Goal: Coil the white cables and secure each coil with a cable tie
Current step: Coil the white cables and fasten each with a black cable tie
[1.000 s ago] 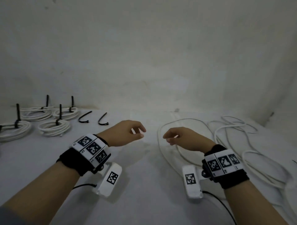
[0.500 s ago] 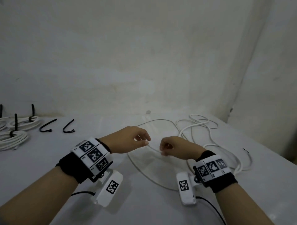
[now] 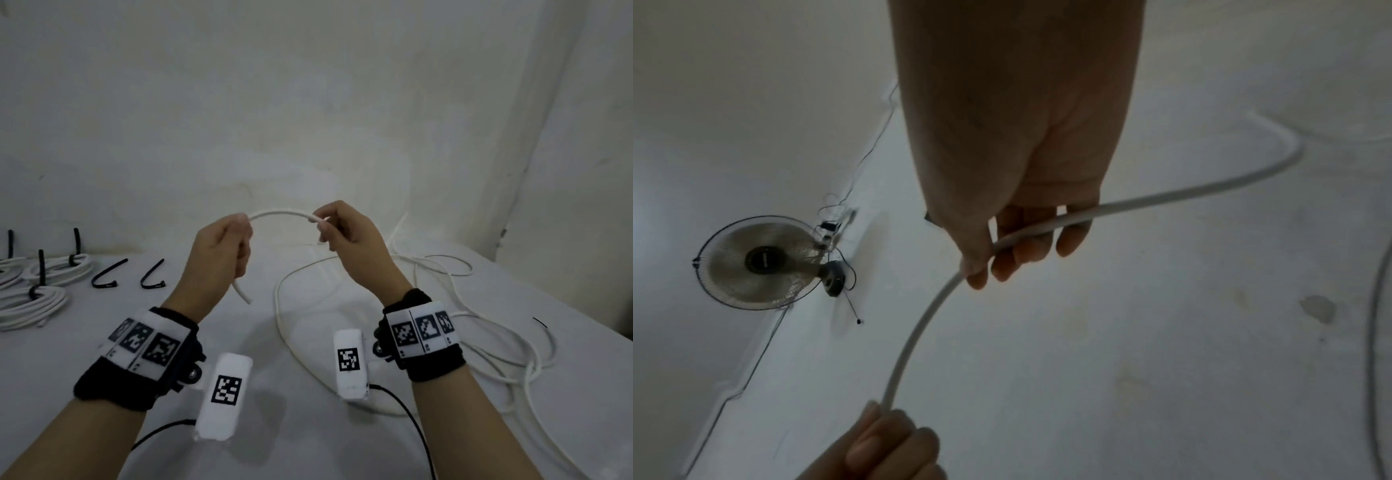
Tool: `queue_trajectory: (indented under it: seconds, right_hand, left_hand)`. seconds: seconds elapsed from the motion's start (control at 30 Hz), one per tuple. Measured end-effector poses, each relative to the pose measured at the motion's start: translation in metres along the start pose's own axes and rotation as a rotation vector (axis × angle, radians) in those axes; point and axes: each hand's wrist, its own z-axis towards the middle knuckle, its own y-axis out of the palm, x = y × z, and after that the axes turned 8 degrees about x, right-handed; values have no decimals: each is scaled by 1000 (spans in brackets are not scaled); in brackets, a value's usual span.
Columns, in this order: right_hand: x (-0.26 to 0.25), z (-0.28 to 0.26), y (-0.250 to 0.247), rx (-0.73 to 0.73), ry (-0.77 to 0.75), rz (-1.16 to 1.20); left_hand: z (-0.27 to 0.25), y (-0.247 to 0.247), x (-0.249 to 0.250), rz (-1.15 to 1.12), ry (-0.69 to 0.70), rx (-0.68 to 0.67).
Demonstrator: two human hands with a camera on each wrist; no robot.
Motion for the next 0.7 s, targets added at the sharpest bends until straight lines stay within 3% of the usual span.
queue_trajectory:
  seconds: [0.1,0.17,0.37,0.53,0.7]
  right_hand:
    - [9,-2,16,84,21,95]
    - [14,-4,30,43,26,80]
    - [19,-16,70,-305,-26,-97]
    - [18,-20,83,-416,-43,-184]
    - [4,-25,94,-559,-265,-410]
  left_hand:
    - [4,-19,9,-317,-235,0]
    - [5,-29,12,-469,-301,-44]
    - [16,-53,16,-746,-244,89]
    - [23,-74,18,-871,-156,238]
    - [22,-71,17,-749,-117,299]
